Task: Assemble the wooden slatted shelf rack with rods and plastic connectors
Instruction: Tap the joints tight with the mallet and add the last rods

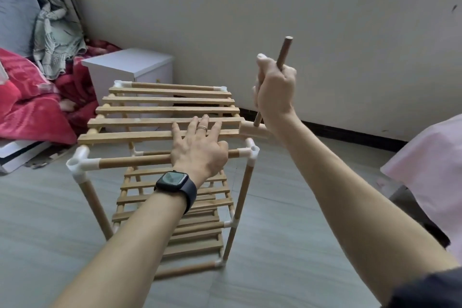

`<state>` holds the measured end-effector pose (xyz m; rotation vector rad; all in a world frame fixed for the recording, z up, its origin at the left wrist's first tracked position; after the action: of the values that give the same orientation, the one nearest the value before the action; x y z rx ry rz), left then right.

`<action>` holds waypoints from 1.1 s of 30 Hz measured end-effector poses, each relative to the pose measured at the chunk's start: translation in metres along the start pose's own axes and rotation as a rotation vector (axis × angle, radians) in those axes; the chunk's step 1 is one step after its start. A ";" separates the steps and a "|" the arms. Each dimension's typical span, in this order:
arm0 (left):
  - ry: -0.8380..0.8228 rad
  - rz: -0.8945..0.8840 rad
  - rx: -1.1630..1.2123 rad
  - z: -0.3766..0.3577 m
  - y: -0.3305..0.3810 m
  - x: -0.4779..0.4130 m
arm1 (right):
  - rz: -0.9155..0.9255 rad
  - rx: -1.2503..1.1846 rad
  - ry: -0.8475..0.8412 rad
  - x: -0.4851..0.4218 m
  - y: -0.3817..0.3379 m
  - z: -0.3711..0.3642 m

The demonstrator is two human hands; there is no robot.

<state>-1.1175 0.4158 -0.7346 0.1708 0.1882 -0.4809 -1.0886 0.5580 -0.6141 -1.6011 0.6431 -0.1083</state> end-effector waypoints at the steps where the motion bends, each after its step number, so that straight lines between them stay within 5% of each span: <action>1: 0.010 0.004 -0.003 0.000 -0.002 -0.001 | 0.016 -0.077 0.014 -0.005 -0.004 0.002; 6: 0.000 0.021 -0.001 0.002 0.001 0.000 | 0.121 0.272 -0.064 0.021 0.017 -0.014; 11: 0.003 0.010 0.009 0.002 -0.001 0.005 | 0.085 0.251 0.053 0.021 0.001 0.030; 15: 0.002 0.011 0.014 0.003 0.001 0.005 | 0.167 0.637 0.106 0.041 -0.006 0.068; 24: 0.022 0.039 0.010 0.005 -0.001 0.005 | -0.451 -0.134 -0.467 0.095 0.041 0.077; 29: 0.009 0.049 -0.026 0.007 0.000 0.008 | -0.562 -0.162 -0.603 0.119 0.045 0.086; 33: -0.004 0.050 -0.038 0.007 0.000 0.009 | -0.507 0.186 -0.475 0.123 0.059 0.105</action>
<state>-1.1086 0.4100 -0.7294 0.1369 0.1888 -0.4276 -0.9601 0.5948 -0.7227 -1.5033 -0.1443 -0.1492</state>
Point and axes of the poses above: each hand's wrist, its own x-axis away from the middle knuckle, its own z-axis out of the back of the hand, y = z × x, the point moved 8 cm from there along -x, towards the middle knuckle, and after that the axes turned 8 degrees about -z, right-handed, at the moved point
